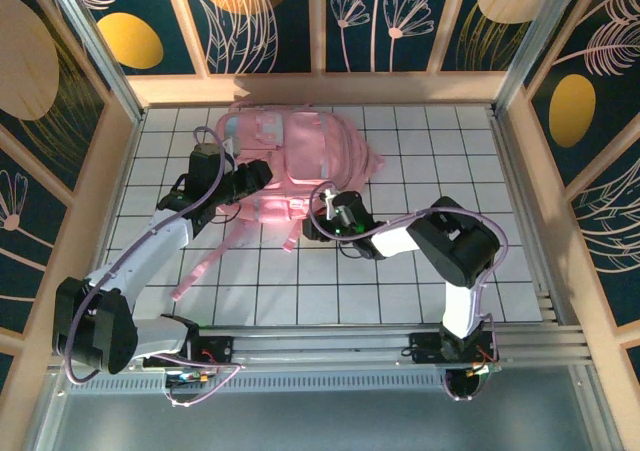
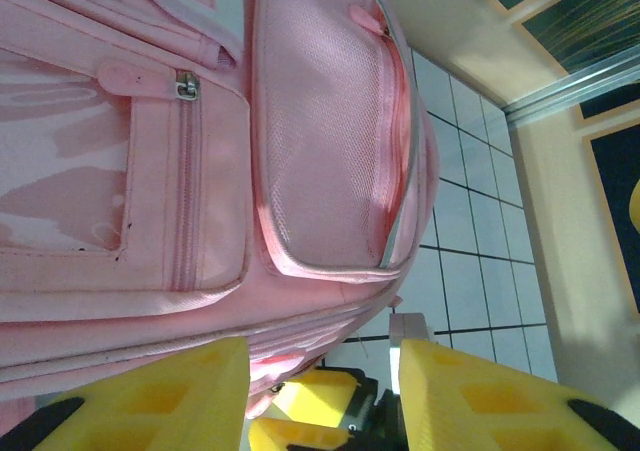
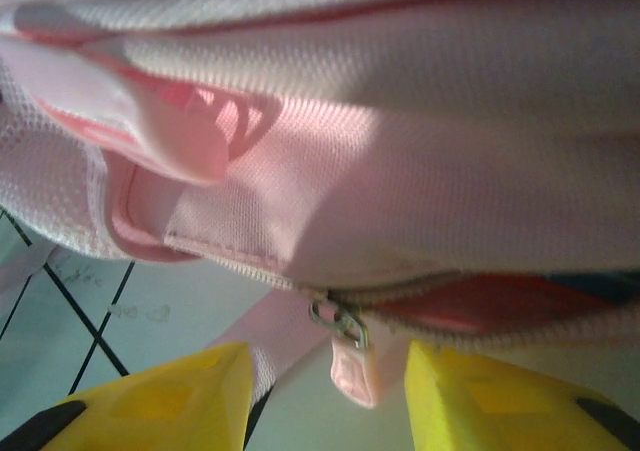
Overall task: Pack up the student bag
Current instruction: Zip the student bag at the top-center of the table.
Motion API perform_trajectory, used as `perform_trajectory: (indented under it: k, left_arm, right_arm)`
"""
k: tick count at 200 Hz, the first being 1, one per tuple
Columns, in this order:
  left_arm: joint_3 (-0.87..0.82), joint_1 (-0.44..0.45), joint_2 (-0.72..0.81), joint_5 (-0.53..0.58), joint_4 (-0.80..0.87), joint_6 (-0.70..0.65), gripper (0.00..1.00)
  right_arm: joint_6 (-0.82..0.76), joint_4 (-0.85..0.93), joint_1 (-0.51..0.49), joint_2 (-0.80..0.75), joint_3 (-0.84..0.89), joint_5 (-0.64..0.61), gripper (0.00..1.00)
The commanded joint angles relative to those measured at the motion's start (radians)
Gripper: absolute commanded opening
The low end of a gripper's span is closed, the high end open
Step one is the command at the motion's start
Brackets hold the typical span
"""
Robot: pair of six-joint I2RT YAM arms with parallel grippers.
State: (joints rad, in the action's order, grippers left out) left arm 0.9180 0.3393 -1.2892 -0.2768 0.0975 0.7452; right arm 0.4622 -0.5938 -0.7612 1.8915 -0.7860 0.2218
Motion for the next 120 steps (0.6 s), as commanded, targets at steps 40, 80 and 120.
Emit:
perform_trajectory:
  k: [40, 80, 120]
  left_arm:
    - [0.016, 0.003, 0.036, 0.031, 0.020, 0.002, 0.44]
    - [0.018, 0.003, 0.063, 0.080, 0.051, -0.001, 0.44]
    - [0.007, 0.003, 0.059, 0.070, 0.039, 0.014, 0.45]
  right_arm:
    - [0.003, 0.083, -0.009, 0.080, -0.094, -0.032, 0.34]
    - [-0.007, 0.105, -0.015, 0.072, -0.059, -0.056, 0.29]
    - [-0.011, 0.114, -0.029, 0.080, -0.045, -0.075, 0.28]
